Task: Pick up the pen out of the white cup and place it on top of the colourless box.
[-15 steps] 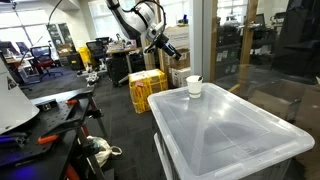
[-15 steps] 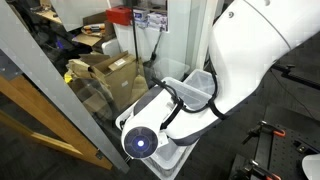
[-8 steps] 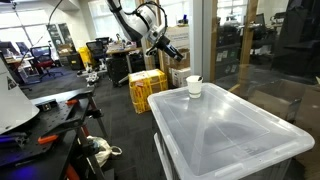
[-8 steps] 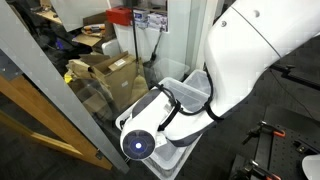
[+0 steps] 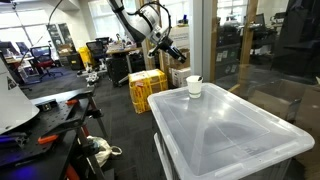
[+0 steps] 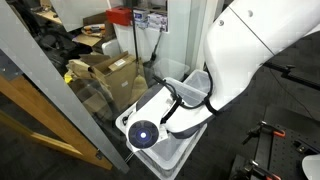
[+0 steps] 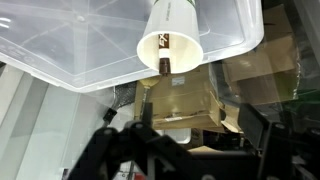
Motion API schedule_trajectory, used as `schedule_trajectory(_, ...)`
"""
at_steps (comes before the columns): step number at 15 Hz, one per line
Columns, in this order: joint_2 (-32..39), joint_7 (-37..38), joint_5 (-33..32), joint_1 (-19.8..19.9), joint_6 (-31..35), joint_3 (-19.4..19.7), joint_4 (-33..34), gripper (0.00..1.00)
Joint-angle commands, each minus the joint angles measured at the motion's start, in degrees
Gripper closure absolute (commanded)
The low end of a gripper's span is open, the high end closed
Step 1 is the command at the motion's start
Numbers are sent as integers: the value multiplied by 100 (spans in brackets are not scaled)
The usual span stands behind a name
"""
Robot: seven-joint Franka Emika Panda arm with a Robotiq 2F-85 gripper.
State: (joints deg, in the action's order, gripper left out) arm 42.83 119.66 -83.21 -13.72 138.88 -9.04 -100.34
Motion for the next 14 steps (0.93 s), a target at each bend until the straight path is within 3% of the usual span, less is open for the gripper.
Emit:
schedule_trajectory(1, 35, 10, 91, 112, 251, 54, -27, 32)
schedule_trajectory(2, 61, -3, 150, 146, 254, 50, -32, 36)
schedule_trajectory(11, 373, -112, 348, 371, 710, 137, 47, 34)
schedule_trajectory(14, 445, -210, 416, 390, 754, 173, 103, 40)
